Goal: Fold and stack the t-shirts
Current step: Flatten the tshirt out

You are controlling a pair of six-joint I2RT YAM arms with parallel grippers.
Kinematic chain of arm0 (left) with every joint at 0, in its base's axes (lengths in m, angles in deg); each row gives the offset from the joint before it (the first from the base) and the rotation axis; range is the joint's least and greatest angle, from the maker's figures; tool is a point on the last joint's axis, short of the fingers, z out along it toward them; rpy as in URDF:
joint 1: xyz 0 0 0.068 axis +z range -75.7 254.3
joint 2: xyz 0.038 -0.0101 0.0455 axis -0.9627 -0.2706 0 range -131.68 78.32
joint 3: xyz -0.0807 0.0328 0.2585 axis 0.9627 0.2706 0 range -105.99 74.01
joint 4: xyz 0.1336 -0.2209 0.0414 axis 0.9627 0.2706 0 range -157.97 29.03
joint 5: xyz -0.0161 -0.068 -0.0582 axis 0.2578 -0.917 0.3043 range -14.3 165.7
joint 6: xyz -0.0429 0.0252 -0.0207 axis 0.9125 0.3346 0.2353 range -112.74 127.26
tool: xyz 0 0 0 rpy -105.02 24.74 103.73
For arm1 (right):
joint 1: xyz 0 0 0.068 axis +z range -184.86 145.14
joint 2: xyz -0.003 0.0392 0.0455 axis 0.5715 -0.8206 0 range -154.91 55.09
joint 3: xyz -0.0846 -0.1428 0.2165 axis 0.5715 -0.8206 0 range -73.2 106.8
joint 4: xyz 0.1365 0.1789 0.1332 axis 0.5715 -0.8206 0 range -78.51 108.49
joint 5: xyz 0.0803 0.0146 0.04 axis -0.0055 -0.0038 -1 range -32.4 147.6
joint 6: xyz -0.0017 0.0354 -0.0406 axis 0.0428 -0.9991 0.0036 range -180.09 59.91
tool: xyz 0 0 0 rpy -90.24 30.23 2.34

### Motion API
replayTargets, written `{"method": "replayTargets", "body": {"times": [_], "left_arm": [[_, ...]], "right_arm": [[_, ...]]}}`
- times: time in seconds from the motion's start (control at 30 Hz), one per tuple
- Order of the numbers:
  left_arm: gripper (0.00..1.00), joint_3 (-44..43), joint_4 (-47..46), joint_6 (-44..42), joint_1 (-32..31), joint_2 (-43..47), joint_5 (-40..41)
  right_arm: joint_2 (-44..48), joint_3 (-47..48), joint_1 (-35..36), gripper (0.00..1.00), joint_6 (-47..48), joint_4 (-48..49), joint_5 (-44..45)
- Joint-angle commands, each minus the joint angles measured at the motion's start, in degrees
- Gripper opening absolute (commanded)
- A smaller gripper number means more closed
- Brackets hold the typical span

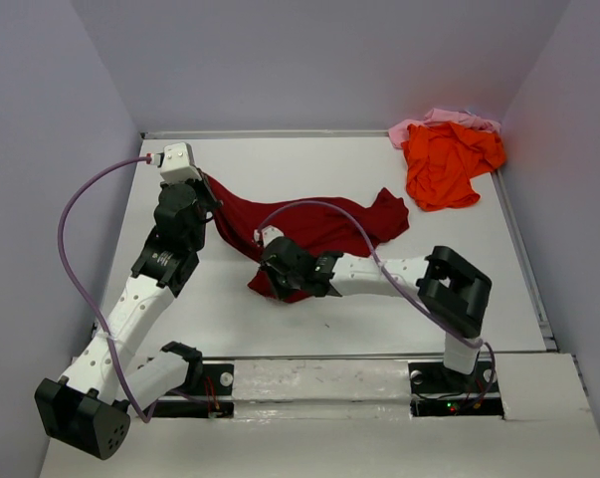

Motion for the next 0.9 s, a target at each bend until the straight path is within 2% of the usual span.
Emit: {"method": "replayTargets", "body": {"times": [0.0,0.17,0.3,0.43,0.63,0.67,0.7,0.77,0.87], "left_arm": [[0.00,-0.22,-2.58,0.40,0.16,1.22,0.46],[0.00,-0.22,-2.58,0.31,0.25,1.31,0.46],[0.00,-0.13,-2.58,0.14,0.16,1.48,0.55],[0.00,-0.13,-2.67,0.13,0.25,1.31,0.37],[0.00,-0.13,-2.67,0.22,0.25,1.39,0.37],[0.00,-0.13,-2.67,0.22,0.25,1.39,0.37],[0.00,-0.13,-2.58,0.22,0.25,1.31,0.29],[0.00,-0.13,-2.67,0.22,0.25,1.31,0.20],[0.00,-0.13,-2.67,0.13,0.25,1.31,0.11]], "right_arm": [[8.06,1.21,-0.52,0.00,4.32,-4.30,12.10],[12.01,0.50,-4.83,0.00,6.34,-6.59,21.43],[11.50,0.33,-8.78,0.00,7.75,-6.95,28.09],[6.15,1.73,-13.09,0.00,9.24,-7.21,32.86],[-2.28,5.94,-15.82,0.00,9.86,-7.12,33.48],[-3.09,6.47,-16.35,0.08,9.95,-7.29,33.65],[-3.97,7.00,-16.35,0.42,10.38,-7.47,33.65],[-5.46,8.49,-16.35,0.64,10.65,-8.35,34.44],[-3.72,7.72,-16.35,0.71,10.04,-8.79,32.70]]}}
